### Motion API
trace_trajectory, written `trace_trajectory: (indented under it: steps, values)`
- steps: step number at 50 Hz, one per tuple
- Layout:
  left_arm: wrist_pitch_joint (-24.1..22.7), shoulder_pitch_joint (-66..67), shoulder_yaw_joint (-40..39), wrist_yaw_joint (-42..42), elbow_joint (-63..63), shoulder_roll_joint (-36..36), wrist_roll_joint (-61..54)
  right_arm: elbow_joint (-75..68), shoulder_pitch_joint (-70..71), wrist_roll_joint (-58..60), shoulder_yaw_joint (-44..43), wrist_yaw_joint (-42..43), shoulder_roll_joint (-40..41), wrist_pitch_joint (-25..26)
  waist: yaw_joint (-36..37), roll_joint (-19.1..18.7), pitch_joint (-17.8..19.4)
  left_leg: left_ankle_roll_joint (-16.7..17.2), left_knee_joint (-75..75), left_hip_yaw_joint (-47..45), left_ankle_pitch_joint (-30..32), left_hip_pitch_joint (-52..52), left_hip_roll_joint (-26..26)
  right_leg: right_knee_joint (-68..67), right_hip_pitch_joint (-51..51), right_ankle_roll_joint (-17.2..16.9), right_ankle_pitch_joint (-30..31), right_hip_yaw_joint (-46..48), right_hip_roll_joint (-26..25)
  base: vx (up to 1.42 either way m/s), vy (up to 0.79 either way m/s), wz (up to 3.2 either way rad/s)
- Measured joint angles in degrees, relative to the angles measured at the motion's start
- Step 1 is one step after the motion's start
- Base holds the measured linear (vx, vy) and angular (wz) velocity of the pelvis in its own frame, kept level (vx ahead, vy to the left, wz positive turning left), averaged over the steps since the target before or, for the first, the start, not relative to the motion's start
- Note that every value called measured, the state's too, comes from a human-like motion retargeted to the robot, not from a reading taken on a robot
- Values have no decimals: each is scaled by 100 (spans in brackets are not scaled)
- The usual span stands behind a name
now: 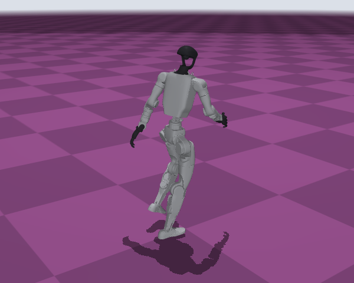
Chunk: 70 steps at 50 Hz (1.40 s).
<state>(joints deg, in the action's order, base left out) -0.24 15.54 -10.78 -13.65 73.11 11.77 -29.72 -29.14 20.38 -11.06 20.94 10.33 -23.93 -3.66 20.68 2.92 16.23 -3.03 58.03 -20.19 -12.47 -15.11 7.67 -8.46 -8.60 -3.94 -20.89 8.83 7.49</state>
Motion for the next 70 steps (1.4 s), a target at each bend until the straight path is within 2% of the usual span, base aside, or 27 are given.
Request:
trace_trajectory:
  steps: [5,8,10,14,16,19,22,25,27,30,34,36,38,40,41,43,45,47,50,53,57,60,63,67,70]
  values:
    - [-215,-281,-205,-717,-84,-203,-694,80,562,-1128,-100,674,437,-210,544,-106,64,374,-3225,-641,374,-12,-198,-85,-329,159,-253,-326,-120,57,3,-75]
    - [-310,-455,-21,-628,-170,-270,-847,36,779,-1318,-3,866,630,-352,759,-261,-25,944,-5483,-1033,804,221,-274,-111,-570,149,-360,-542,-368,64,9,-72]
    - [-360,-568,136,-538,-249,-293,-836,-60,870,-1081,126,861,671,-359,827,-303,-76,1265,-6294,-1203,955,316,-316,-138,-749,129,-383,-669,-447,68,13,-55]
    - [-479,-814,478,-546,-411,-254,-595,-434,760,157,516,728,654,-198,756,-188,-173,1159,-6036,-1141,1287,412,-229,-436,-1004,190,-140,-850,-455,74,14,-25]
    - [-550,-949,649,-558,-412,-186,-293,-685,465,804,680,731,718,-113,623,-141,-192,1107,-5357,-1010,1134,427,-33,-882,-1070,236,259,-837,-492,79,15,10]
    - [-527,-1440,1038,-724,-281,20,94,-1133,-88,1106,819,808,897,40,419,15,-18,890,-4688,-889,573,690,62,-2473,-642,203,1178,-685,-416,73,15,25]
    - [-358,-2225,1583,-989,-87,324,507,-1439,-644,460,851,807,1052,169,154,296,243,739,-4429,-776,218,918,-28,-4494,384,189,1715,-540,-213,60,13,38]
    - [-172,-3091,2105,-1272,-19,645,950,-1415,-1205,-492,742,839,1017,130,-315,465,554,847,-4362,-517,73,1096,-83,-5629,1283,330,1370,-276,-86,52,9,76]
    - [-103,-3622,2431,-1392,-70,825,1227,-1291,-1564,-949,614,867,871,24,-756,464,800,1039,-4371,-248,26,1244,-62,-5665,1642,388,1017,20,-76,47,5,113]
    - [-75,-4372,3023,-1485,-174,1057,1589,-1170,-1986,-1285,409,917,592,-128,-1454,438,1141,1333,-4387,180,-26,1390,-2,-4950,2034,419,700,573,-33,43,-1,119]
    - [-94,-5316,4062,-1524,-87,1261,2359,-1265,-2426,-1360,186,1031,277,-259,-2244,582,1285,1472,-4325,604,-119,1224,-129,-2552,2424,327,785,1282,108,40,-8,102]
    - [-126,-5825,4467,-1574,159,1258,2779,-1390,-2601,-1399,122,1106,185,-303,-2620,781,1341,1489,-4301,813,-197,1145,-403,-879,2442,38,1103,1564,225,41,-13,122]
    - [-170,-6348,4657,-1689,554,1139,2978,-1547,-2741,-1427,146,1165,147,-307,-2957,996,1356,1537,-4306,1011,-328,1101,-706,563,2493,-451,1392,1902,394,45,-17,119]
    - [-161,-6851,4626,-1866,933,949,2654,-1700,-2806,-1310,305,1107,111,-169,-3121,1198,1356,1277,-4598,1011,-382,1203,-1020,1346,2696,-935,1493,2229,605,46,-20,66]
    - [-200,-6981,4496,-1842,1074,875,2616,-1710,-2878,-1215,390,978,65,-155,-3194,1163,1356,1418,-4568,1067,-487,1223,-963,1346,2778,-1036,1406,2427,613,48,-23,31]
    - [-273,-7174,4233,-1834,1237,749,2519,-1701,-2974,-982,574,721,-2,-129,-3269,1108,1356,1699,-4552,1089,-653,1271,-854,1346,2867,-1105,1413,2713,553,50,-26,3]
    - [-347,-7225,3997,-1876,1268,660,2458,-1673,-2961,-641,768,406,-135,-104,-3386,1108,1356,1676,-4452,1020,-823,1361,-873,1346,2804,-1104,1709,2796,568,54,-24,-21]
    - [-338,-7206,3919,-2070,1212,630,2257,-1620,-2826,-350,943,216,-248,-72,-3492,1311,1356,961,-4177,738,-916,1386,-1099,1234,2855,-1089,2098,2554,756,49,-32,-51]
    - [-367,-7090,3783,-2295,1124,717,2116,-1301,-2710,-154,915,288,-393,-196,-3802,1337,1356,760,-2462,393,-1060,672,-785,497,3248,-1106,2021,2255,837,44,-30,-21]
    - [-316,-7153,3565,-2673,1160,775,1743,-819,-2594,-296,759,798,-541,-370,-4356,1166,1356,526,-926,331,-722,-266,-572,-160,3509,-1048,1653,2206,1125,43,-5,35]
    - [-482,-7467,3201,-3171,1149,1002,861,-7,-2397,-422,641,1579,-646,-602,-4632,1069,1356,472,-260,125,-806,-1327,-448,-472,4071,-1106,1543,1854,1065,27,-15,-41]
    - [-720,-7759,2801,-3341,1086,1201,-87,581,-2267,-464,668,1915,-718,-729,-4575,986,1356,613,-683,-16,-804,-1857,-365,-232,4371,-1106,1656,1538,706,19,-16,-98]
    - [-917,-7970,2297,-3326,1040,1373,-1169,983,-2221,-563,707,1942,-787,-794,-4495,936,1356,761,-1829,16,-545,-1977,-527,57,4398,-1106,1682,1235,486,26,0,-107]
    - [-1081,-7966,1920,-3167,1010,1580,-2153,1175,-2257,-758,754,1815,-854,-793,-4355,841,1356,970,-3571,322,52,-1816,-668,271,4251,-1106,1634,811,196,31,12,-133]
    - [-1189,-7730,1944,-2956,937,1639,-2380,1087,-2345,-817,737,1763,-846,-769,-4235,764,1356,1148,-4387,499,601,-1713,-586,246,4092,-1106,1544,462,-3,33,17,-145]
